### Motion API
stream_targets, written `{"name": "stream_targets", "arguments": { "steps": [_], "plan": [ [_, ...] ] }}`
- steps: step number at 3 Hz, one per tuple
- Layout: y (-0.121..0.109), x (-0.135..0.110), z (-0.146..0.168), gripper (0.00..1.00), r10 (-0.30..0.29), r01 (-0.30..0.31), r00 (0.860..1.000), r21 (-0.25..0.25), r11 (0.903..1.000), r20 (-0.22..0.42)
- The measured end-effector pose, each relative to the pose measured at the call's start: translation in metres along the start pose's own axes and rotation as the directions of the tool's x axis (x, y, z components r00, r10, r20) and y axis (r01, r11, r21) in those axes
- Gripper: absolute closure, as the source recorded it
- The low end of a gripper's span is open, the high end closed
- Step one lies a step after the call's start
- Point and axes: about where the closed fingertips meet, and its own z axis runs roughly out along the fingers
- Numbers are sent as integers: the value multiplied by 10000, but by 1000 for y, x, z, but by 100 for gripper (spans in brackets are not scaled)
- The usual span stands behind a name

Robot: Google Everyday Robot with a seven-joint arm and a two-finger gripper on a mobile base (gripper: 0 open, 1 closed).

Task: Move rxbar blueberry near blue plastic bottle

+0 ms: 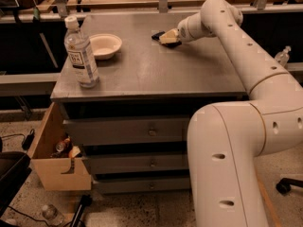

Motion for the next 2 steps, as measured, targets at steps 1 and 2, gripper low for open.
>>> {"name": "stream_targets", "arguments": {
  "steps": [1,2],
  "plan": [
    [11,-70,-59,100,-1820,1832,9831,955,9784,-210],
    [22,-112,-109,100,-3117,3209,9470,1794,9300,-776]
  ]
}}
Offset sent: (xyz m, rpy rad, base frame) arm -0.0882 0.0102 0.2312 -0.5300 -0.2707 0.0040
